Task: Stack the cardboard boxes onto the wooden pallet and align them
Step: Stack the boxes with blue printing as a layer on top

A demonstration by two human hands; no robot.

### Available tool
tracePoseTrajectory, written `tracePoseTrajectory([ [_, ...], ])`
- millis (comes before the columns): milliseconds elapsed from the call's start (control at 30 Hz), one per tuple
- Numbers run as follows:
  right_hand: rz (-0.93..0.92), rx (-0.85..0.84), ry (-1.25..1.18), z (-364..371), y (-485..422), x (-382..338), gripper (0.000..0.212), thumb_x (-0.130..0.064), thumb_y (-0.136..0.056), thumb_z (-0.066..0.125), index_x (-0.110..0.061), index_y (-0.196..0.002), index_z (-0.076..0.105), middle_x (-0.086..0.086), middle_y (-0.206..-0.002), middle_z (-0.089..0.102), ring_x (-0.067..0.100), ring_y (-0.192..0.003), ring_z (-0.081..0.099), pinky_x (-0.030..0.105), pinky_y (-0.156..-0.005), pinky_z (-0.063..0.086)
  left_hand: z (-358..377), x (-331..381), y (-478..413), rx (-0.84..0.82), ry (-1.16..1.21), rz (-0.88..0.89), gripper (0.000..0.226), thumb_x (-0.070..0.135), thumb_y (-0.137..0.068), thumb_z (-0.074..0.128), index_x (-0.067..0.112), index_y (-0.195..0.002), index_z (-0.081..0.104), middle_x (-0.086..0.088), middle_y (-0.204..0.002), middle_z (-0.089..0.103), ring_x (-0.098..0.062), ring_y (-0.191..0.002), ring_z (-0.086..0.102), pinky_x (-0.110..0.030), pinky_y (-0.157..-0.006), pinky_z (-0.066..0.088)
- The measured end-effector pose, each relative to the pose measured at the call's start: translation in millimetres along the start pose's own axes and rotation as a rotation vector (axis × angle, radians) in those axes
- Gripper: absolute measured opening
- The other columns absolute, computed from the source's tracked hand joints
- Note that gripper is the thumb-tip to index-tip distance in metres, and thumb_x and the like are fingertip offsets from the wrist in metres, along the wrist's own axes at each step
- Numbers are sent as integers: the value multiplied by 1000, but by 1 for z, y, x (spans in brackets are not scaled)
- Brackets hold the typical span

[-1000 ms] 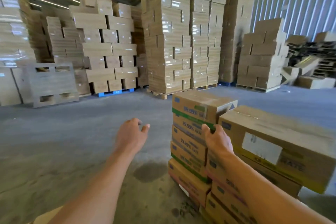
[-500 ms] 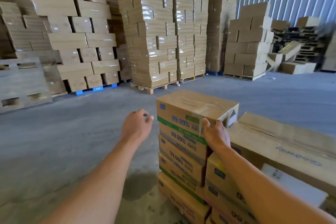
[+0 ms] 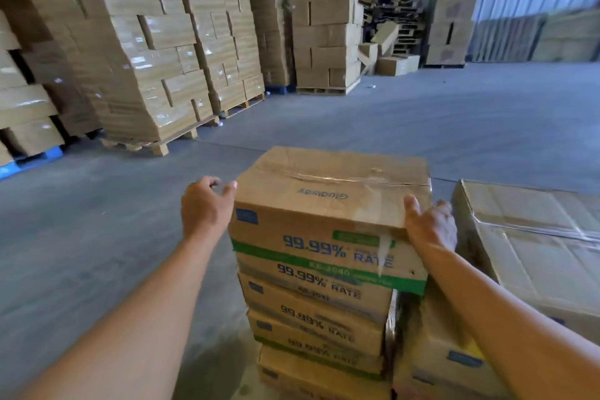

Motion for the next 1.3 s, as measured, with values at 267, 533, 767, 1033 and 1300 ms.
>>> tracePoseTrajectory([
  [267, 266, 36, -283, 15, -21, 22, 48, -55, -73, 82, -20, -101, 63, 11, -107, 72, 31, -91, 71, 49, -88, 58, 87, -50, -68, -245, 194, -205, 94, 54, -80, 77, 10, -153, 36, -14, -153, 44, -33, -137, 45, -38, -103, 40],
  [533, 453, -102, -407, 15, -17, 31, 53, -57, -73, 80, -29, -114, 61, 9, -109, 74, 42, -93, 72, 72, -80, 51, 117, -106, -95, -558, 772, -609, 112, 63, -31, 94, 29, -131, 59, -7, -128, 66, -36, -112, 63, -62, -86, 51],
  [767, 337, -155, -393, -6, 5, -7, 31, -49, -88, 71, -28, -105, 57, 10, -105, 71, 39, -93, 70, 66, -81, 53, 62, -87, -72, -479, 807, -572, 113, 60, -38, 90, 21, -138, 54, -13, -125, 65, -39, -109, 63, -48, -57, 57],
  [1033, 184, -316, -460, -44, 46, -100, 29, -48, -89, 71, -27, -104, 59, 6, -98, 68, 35, -91, 62, 76, -93, 42, -81, -39, -57, -294, 899, -462, 89, 54, -61, 85, 27, -139, 53, -12, -122, 67, -38, -105, 65, -55, -64, 56],
  [1300, 65, -731, -398, -15, 120, -121, 40, -46, -92, 67, -28, -124, 49, 4, -87, 64, 25, -77, 58, 62, -74, 48, -226, -93, 62, 97, 1007, -464, 20, 35, -82, 77, 23, -97, 69, -5, -100, 72, -20, -71, 71, -38, -71, 55],
])
Point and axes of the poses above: each hand's wrist, its own y-axis away from the middle knuckle, its own z-axis out of the palm, x = y × z, the point moved 1 cm from there along -y, towards the middle knuckle
